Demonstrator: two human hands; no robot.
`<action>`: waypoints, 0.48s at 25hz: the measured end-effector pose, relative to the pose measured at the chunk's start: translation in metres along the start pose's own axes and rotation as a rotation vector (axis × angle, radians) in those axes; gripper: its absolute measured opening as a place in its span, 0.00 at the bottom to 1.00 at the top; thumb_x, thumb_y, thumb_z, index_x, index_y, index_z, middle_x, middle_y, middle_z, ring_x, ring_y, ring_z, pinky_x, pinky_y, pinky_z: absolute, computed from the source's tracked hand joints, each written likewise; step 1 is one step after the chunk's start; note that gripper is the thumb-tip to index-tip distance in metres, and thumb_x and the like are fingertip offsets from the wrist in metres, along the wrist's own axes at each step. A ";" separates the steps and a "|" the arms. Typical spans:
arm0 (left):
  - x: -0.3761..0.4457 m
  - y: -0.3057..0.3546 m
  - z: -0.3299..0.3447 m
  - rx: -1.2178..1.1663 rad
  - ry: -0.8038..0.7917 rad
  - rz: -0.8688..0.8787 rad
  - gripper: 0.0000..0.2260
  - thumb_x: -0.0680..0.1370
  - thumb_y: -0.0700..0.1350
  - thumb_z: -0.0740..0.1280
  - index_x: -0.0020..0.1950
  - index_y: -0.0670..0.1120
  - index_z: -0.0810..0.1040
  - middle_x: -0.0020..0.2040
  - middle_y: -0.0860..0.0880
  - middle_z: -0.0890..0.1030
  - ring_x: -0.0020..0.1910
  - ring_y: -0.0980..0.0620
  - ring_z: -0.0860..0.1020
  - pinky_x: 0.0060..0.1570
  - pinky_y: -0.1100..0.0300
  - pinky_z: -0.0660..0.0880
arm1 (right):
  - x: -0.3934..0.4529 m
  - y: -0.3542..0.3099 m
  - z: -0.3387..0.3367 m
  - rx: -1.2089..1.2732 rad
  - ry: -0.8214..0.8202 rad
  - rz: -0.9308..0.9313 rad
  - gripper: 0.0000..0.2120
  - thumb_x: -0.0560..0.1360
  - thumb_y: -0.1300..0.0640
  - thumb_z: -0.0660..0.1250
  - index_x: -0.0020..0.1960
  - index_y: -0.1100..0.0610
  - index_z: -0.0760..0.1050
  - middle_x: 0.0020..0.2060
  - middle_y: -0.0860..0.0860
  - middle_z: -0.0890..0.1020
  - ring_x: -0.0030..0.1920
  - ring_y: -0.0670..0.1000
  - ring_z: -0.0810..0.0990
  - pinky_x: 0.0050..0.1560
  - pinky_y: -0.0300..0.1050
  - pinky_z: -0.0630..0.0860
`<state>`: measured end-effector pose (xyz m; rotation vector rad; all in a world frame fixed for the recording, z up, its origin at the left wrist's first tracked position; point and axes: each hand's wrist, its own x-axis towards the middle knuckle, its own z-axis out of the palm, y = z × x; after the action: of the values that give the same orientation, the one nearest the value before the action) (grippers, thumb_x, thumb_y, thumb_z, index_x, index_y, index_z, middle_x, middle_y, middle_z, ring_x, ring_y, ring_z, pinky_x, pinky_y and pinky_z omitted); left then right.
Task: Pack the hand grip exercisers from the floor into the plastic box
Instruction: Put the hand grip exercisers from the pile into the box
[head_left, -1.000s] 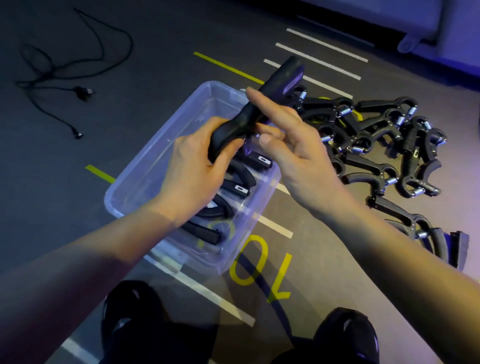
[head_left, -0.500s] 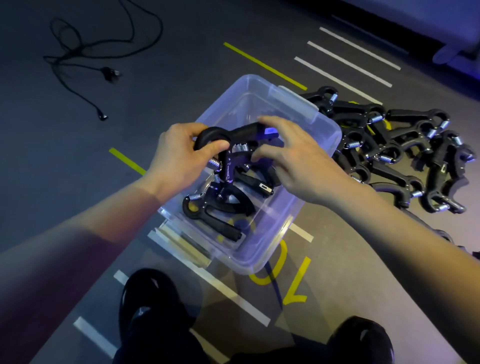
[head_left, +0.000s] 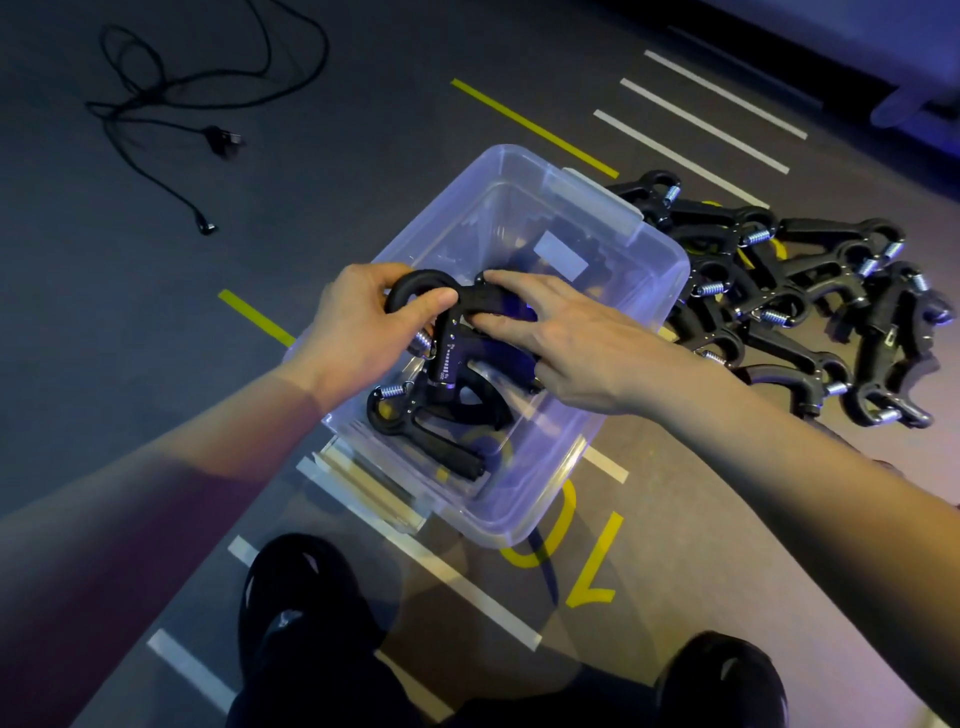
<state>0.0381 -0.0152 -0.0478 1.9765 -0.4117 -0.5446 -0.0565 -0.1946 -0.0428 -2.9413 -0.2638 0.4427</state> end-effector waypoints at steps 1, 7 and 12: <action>0.000 -0.001 0.001 0.081 0.021 0.023 0.05 0.74 0.49 0.69 0.45 0.48 0.80 0.36 0.45 0.82 0.34 0.47 0.81 0.37 0.56 0.78 | 0.000 -0.001 0.003 -0.001 -0.002 -0.001 0.31 0.74 0.61 0.57 0.75 0.47 0.56 0.76 0.53 0.49 0.74 0.55 0.52 0.70 0.53 0.63; -0.014 -0.012 0.001 0.908 0.200 0.394 0.28 0.73 0.54 0.68 0.70 0.45 0.65 0.70 0.42 0.67 0.66 0.39 0.65 0.65 0.44 0.59 | 0.005 0.002 0.009 0.090 -0.182 0.181 0.28 0.78 0.57 0.55 0.76 0.50 0.54 0.74 0.54 0.50 0.68 0.61 0.63 0.68 0.50 0.64; -0.021 -0.029 -0.005 1.162 -0.002 0.090 0.34 0.77 0.58 0.57 0.77 0.48 0.46 0.77 0.41 0.44 0.74 0.38 0.51 0.69 0.37 0.51 | 0.038 0.010 0.024 0.072 -0.437 0.344 0.25 0.78 0.55 0.51 0.75 0.50 0.57 0.73 0.55 0.53 0.65 0.63 0.69 0.64 0.50 0.68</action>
<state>0.0248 0.0120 -0.0679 3.0264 -0.9581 -0.2361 -0.0267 -0.1937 -0.0776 -2.7881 0.2124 1.1163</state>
